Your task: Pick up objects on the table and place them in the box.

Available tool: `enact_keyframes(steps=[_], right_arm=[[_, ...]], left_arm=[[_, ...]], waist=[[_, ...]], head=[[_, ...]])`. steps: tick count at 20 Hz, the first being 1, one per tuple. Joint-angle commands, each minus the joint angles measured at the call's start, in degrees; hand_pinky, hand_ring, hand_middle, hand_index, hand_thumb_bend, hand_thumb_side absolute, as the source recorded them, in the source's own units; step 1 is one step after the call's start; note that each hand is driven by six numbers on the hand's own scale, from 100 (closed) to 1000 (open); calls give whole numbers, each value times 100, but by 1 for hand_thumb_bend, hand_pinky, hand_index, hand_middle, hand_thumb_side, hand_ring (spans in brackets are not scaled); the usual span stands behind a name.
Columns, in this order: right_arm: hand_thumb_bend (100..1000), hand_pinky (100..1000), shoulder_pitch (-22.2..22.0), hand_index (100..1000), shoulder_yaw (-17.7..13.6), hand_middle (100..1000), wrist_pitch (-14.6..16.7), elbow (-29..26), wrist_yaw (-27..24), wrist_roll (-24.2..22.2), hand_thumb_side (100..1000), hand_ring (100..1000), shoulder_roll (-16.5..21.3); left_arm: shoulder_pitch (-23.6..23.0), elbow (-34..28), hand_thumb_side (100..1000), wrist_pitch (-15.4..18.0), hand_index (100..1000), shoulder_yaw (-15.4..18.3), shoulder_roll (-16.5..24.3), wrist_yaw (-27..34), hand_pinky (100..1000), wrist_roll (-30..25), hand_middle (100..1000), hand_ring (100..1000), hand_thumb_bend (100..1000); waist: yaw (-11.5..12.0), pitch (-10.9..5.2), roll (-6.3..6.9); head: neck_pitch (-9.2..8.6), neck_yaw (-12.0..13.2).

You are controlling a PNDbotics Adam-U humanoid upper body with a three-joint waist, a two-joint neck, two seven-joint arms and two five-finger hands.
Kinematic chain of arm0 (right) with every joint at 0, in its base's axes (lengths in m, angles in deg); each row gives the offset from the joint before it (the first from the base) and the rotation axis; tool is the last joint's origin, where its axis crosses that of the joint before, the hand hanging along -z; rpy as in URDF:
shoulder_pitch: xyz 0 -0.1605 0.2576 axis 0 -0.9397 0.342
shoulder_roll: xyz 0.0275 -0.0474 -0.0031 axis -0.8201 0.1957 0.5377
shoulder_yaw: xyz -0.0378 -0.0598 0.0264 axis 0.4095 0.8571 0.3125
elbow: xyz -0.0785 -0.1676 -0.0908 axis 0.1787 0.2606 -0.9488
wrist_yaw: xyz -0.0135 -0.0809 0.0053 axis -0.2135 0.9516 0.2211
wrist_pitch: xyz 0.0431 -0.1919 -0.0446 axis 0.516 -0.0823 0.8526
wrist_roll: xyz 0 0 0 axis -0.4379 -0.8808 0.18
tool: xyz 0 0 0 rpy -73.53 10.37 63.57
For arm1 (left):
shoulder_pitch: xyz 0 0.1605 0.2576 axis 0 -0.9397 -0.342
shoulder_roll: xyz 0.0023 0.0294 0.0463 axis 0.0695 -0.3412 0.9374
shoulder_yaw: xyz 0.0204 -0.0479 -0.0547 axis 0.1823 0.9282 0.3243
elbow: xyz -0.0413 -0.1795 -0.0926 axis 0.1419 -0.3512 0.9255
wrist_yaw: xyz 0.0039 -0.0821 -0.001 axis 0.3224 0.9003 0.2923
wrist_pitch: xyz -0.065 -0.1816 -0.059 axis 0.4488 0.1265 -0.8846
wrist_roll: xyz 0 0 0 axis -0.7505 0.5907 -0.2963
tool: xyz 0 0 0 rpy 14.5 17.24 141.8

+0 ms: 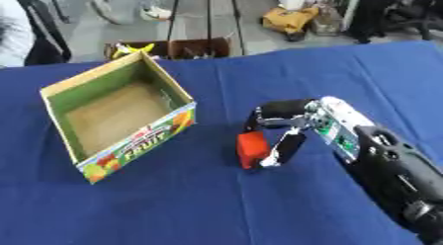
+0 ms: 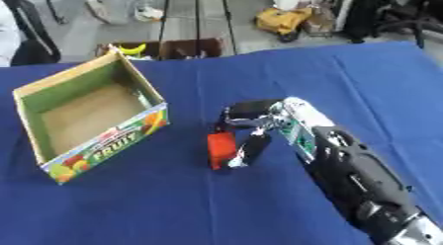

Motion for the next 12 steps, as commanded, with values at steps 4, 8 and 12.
enact_keyframes(steps=[4,8,12], right_arm=[[231,678,137,675,-42,487,1903,-131,-196,-1886,482,692,21],[150,666,198,641,-134,464,1903,-234,-290,-1886,432,665,53],[100,653,267,602,-295,438,1903,-351,-317,-1886,372,638,90]], left_arm=[[38,-115,861,0,901,-1,105,-6,351,-7,666,584,504],[40,-115,860,-4,901,-3,103,-11,351,-9,666,584,504],[39,-115,860,-3,901,-2,100,-14,351,-9,666,584,503]], waist=[[13,-84,-10],[0,-81,-11],[5,-81,-11]], head=[[-54,-17],[-50,-17],[-47,-19]])
